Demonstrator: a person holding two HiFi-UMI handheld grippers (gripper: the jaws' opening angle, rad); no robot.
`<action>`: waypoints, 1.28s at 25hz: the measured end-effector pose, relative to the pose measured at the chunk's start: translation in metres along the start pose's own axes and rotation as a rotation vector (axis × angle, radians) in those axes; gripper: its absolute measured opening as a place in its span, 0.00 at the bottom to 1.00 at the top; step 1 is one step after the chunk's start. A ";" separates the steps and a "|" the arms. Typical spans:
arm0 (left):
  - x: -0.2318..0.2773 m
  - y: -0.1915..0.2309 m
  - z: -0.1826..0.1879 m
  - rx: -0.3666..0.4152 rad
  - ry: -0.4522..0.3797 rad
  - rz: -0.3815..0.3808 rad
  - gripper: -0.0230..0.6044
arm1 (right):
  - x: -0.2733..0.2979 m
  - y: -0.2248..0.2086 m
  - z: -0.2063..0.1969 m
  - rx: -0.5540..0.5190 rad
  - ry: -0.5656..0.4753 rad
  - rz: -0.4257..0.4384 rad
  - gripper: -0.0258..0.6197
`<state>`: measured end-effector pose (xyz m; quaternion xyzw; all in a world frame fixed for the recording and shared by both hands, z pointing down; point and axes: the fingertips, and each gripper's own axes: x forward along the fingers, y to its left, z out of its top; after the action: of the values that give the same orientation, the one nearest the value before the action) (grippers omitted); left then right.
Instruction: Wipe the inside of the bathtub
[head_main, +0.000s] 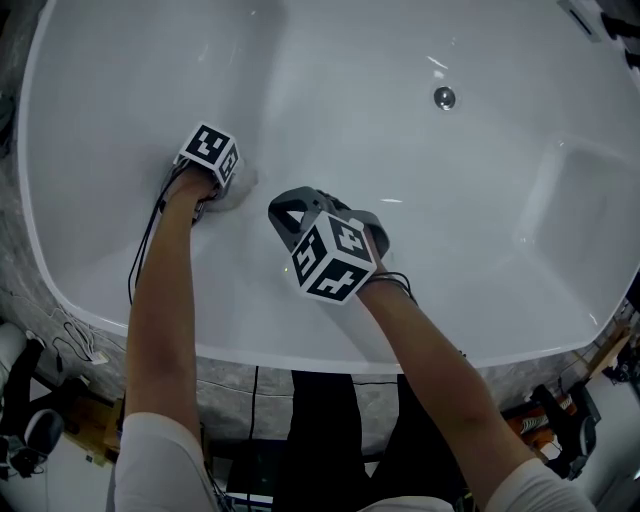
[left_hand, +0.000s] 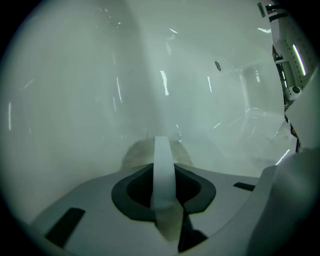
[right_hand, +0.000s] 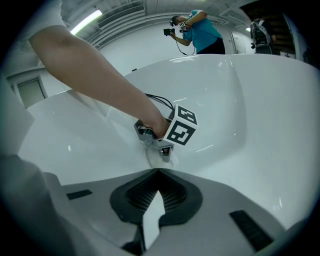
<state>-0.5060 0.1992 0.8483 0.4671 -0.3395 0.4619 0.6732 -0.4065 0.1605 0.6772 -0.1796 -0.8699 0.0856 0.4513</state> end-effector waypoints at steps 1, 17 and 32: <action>0.000 -0.002 0.000 0.005 0.003 0.002 0.19 | -0.001 -0.001 -0.001 0.003 0.001 -0.002 0.07; 0.015 -0.066 0.018 0.023 -0.032 -0.086 0.19 | -0.027 -0.015 -0.043 0.041 0.035 -0.039 0.07; 0.043 -0.181 0.067 0.105 -0.040 -0.100 0.19 | -0.096 -0.041 -0.132 0.103 0.043 -0.079 0.07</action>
<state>-0.3232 0.1238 0.8517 0.5271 -0.3046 0.4354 0.6632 -0.2582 0.0838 0.6938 -0.1236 -0.8609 0.1087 0.4815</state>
